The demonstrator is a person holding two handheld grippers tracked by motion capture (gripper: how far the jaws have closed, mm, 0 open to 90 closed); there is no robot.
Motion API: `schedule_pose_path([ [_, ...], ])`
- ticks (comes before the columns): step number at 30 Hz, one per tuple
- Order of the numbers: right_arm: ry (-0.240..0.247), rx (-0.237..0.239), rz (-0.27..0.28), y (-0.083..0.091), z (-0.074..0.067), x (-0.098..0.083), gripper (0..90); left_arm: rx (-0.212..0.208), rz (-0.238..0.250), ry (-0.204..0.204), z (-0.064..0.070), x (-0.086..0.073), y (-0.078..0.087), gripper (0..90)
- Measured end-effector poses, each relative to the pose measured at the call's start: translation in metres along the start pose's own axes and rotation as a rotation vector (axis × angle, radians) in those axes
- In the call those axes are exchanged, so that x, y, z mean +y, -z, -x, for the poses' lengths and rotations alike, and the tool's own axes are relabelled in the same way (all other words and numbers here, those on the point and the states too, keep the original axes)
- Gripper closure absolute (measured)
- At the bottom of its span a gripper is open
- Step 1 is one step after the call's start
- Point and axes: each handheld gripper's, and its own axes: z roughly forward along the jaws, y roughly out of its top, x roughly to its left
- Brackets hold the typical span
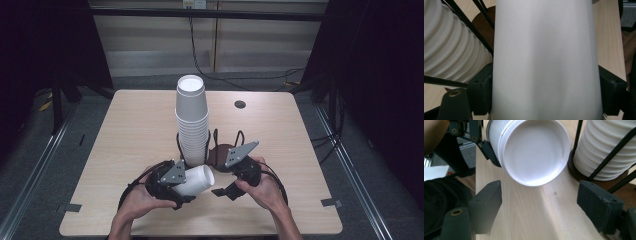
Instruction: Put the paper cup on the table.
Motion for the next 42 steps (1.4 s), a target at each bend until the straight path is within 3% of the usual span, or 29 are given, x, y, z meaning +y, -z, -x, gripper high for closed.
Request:
schedule_pose_path([
  [2, -0.002, 0.024, -0.023, -0.001, 0.0, 0.0, 18.6, -0.001, -0.026, -0.006, 0.001, 0.0, -0.001, 18.9],
  [11, 0.016, 0.077, -0.124, -0.014, 0.002, 0.005, 14.6, -0.021, -0.057, -0.017, 0.002, 0.002, -0.006, 18.9],
  [22, 0.03, 0.084, -0.196, -0.023, 0.003, 0.008, 15.5, -0.041, -0.109, -0.05, 0.009, 0.007, -0.021, 18.6],
  [35, 0.004, 0.146, -0.242, -0.032, 0.005, 0.009, 18.7, -0.05, -0.119, -0.077, 0.016, 0.012, -0.03, 18.5],
  [42, 0.034, 0.18, -0.25, -0.036, 0.003, 0.014, 19.5, -0.068, -0.111, -0.086, 0.018, 0.014, -0.03, 18.5],
])
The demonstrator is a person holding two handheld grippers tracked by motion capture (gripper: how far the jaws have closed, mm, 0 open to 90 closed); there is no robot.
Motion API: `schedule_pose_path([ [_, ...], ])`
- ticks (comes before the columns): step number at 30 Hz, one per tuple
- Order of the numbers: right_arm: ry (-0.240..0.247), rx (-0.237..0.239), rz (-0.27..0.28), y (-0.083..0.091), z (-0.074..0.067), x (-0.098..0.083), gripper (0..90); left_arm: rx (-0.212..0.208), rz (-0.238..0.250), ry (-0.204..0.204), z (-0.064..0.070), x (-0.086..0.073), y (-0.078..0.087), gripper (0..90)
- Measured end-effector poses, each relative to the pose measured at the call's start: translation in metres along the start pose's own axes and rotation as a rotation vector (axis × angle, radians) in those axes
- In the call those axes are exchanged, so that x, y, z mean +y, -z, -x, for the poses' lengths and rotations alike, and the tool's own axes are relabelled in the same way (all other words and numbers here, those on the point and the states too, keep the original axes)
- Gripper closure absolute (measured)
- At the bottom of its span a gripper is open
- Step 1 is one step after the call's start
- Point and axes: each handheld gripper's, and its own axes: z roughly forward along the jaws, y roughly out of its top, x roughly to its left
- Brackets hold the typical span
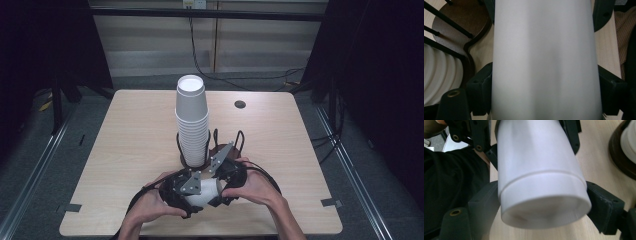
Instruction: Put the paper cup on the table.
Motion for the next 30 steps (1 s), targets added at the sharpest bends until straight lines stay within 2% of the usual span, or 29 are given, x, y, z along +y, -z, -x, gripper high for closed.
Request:
schedule_pose_path([
  [4, 0.015, 0.033, 0.0, -0.0025, 0.0004, 0.0017, 20.4, -0.008, 0.006, -0.011, 0.0019, 0.0013, 0.0005, 18.6],
  [10, 0.008, 0.046, -0.019, -0.0023, 0.0001, 0.0008, 20.7, -0.01, 0.013, -0.012, 0.0038, 0.0034, -0.0017, 18.6],
  [12, 0.002, 0.051, -0.014, -0.0022, -0.0003, 0.0003, 20.7, -0.021, 0.021, -0.003, 0.0043, 0.0034, -0.0016, 18.6],
  [15, 0.001, 0.062, -0.006, -0.0018, 0.0, 0.0003, 20.4, -0.022, 0.018, -0.012, 0.0018, 0.0053, 0.0005, 18.6],
  [18, -0.011, 0.059, -0.009, -0.0003, -0.0004, 0.0004, 20.7, -0.017, 0.018, -0.018, 0.0027, 0.0077, 0.0017, 18.6],
  [19, 0.009, 0.056, 0.002, -0.0004, 0.0, 0.0001, 21.1, -0.022, 0.022, -0.017, 0.0025, 0.0073, 0.0019, 18.6],
  [20, -0.005, 0.054, 0.001, 0.0003, -0.0011, 0.0, 21.5, -0.026, 0.023, -0.019, 0.0021, 0.0068, 0.0018, 18.7],
  [25, -0.004, 0.052, -0.005, -0.0012, -0.0004, 0.0002, 22.7, -0.022, 0.023, -0.018, 0.002, 0.005, 0.0001, 17.9],
  [30, -0.011, 0.041, 0.013, 0.0025, -0.0007, 0.0, 23.2, -0.013, 0.065, -0.016, 0.0001, 0.0023, 0.0021, 16.6],
])
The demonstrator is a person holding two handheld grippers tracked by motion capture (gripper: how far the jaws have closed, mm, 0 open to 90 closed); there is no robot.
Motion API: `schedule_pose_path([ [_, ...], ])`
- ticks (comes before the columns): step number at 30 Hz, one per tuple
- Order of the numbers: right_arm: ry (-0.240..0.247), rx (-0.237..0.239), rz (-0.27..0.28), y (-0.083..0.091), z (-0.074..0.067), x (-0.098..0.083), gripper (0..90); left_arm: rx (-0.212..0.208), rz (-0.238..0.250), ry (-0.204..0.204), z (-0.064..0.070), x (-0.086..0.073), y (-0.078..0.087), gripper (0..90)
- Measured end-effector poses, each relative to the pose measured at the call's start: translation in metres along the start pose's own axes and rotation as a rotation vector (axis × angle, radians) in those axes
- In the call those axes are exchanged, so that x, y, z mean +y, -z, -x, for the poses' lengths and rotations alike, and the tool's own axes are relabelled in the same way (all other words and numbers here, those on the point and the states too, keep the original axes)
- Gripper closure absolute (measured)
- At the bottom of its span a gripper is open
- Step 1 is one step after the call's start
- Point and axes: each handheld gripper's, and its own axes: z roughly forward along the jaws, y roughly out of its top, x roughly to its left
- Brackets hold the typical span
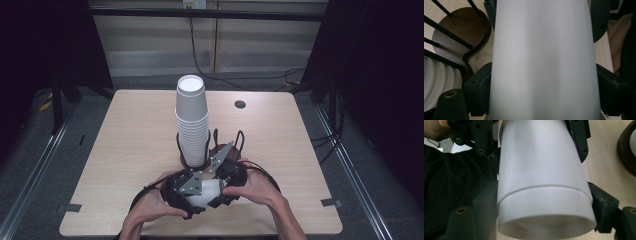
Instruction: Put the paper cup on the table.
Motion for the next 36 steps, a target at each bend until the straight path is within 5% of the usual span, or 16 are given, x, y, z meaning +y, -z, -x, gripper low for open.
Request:
schedule_pose_path([
  [25, -0.002, -0.021, -0.002, 0.008, 0.002, 0.006, 23.7, 0.052, 0.086, -0.014, -0.004, -0.003, 0.012, 14.4],
  [27, -0.006, -0.026, -0.003, 0.008, 0.001, 0.005, 23.7, 0.057, 0.082, -0.043, -0.004, -0.003, 0.013, 14.3],
  [36, -0.021, -0.003, 0.015, 0.008, 0.002, 0.003, 23.4, 0.056, 0.129, -0.012, -0.002, -0.006, 0.018, 13.6],
])
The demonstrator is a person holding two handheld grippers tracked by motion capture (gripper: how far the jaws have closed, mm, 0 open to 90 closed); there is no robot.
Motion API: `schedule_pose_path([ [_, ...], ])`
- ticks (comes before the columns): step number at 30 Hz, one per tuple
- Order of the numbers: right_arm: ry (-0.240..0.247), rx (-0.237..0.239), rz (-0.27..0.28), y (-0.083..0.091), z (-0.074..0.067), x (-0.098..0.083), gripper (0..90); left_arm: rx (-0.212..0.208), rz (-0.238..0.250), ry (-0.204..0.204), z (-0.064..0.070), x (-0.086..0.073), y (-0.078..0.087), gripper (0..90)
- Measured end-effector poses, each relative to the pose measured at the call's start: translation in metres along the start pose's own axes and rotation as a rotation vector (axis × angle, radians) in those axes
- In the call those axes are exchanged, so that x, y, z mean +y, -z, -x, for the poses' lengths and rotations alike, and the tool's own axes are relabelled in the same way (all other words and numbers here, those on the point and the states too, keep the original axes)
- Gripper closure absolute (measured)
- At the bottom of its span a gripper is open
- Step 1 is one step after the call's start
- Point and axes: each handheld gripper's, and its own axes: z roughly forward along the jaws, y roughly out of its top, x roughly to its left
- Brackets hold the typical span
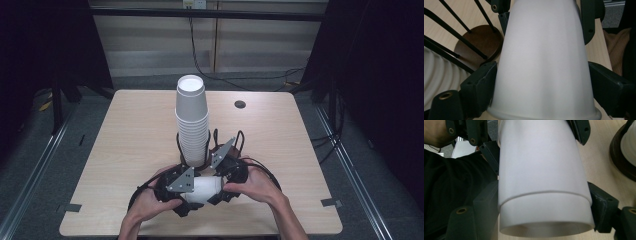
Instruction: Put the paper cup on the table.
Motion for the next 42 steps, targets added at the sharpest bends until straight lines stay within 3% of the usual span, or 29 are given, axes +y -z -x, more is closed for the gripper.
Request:
schedule_pose_path([
  [6, -0.006, -0.018, -0.004, 0.001, 0.001, -0.003, 23.3, -0.009, 0.037, 0.02, -0.003, -0.002, 0.007, 15.1],
  [9, -0.024, -0.031, -0.012, 0.002, 0.004, -0.007, 23.2, 0.018, 0.06, 0.038, -0.004, -0.004, 0.012, 15.7],
  [18, -0.053, -0.057, 0.044, 0.01, 0.009, -0.018, 23.0, 0.042, 0.162, 0.107, -0.008, -0.017, 0.027, 15.7],
  [28, -0.093, -0.102, 0.156, 0.018, 0.01, -0.032, 22.9, 0.097, 0.224, 0.181, -0.007, -0.034, 0.034, 15.8],
  [31, -0.102, -0.108, 0.193, 0.019, 0.01, -0.036, 22.8, 0.094, 0.229, 0.199, -0.007, -0.04, 0.032, 15.8],
  [37, -0.1, -0.122, 0.263, 0.017, 0.01, -0.041, 22.8, 0.096, 0.28, 0.251, -0.004, -0.048, 0.03, 15.7],
  [42, -0.09, -0.123, 0.32, 0.013, 0.009, -0.041, 22.9, 0.109, 0.316, 0.272, -0.002, -0.052, 0.031, 15.7],
])
